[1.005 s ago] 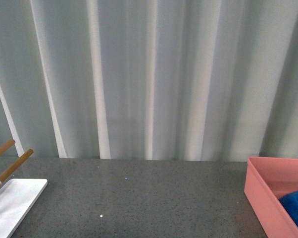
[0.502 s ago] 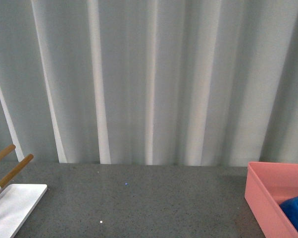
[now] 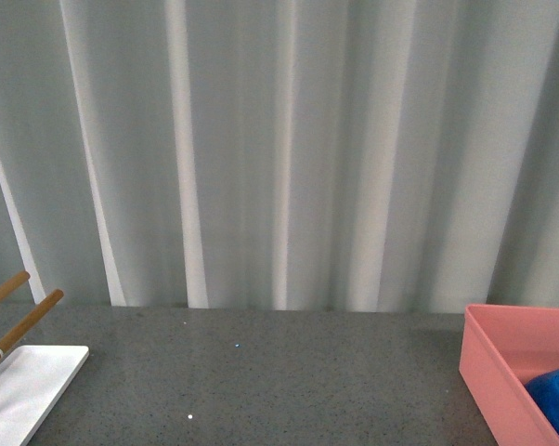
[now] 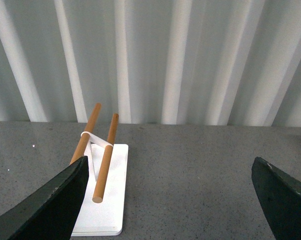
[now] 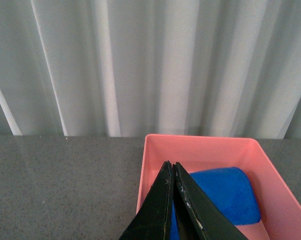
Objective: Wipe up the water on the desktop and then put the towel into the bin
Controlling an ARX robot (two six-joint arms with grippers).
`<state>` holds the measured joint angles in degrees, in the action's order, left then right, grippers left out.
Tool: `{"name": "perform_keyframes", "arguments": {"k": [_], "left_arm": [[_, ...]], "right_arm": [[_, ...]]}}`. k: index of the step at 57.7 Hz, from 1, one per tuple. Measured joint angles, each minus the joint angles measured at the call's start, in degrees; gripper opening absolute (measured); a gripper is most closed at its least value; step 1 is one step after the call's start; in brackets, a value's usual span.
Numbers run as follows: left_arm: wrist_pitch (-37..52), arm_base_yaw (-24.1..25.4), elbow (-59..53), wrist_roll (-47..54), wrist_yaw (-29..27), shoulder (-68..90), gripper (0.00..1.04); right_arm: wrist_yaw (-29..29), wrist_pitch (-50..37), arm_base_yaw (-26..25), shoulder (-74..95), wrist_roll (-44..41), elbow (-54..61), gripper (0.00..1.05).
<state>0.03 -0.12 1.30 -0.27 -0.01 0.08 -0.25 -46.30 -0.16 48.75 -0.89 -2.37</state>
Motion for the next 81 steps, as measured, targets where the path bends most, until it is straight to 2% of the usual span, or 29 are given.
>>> {"name": "perform_keyframes", "arguments": {"k": [38, 76, 81], "left_arm": [[0.0, 0.0, 0.0, 0.0, 0.0, 0.0, 0.98], [0.0, 0.0, 0.0, 0.0, 0.0, 0.0, 0.98], [0.0, 0.0, 0.0, 0.0, 0.0, 0.0, 0.98]], "right_arm": [[0.0, 23.6, 0.0, -26.1, 0.2, 1.0, 0.03], [0.2, 36.1, 0.0, -38.7, 0.3, 1.0, 0.03], [0.2, 44.6, 0.0, -45.1, 0.3, 1.0, 0.03]]}}
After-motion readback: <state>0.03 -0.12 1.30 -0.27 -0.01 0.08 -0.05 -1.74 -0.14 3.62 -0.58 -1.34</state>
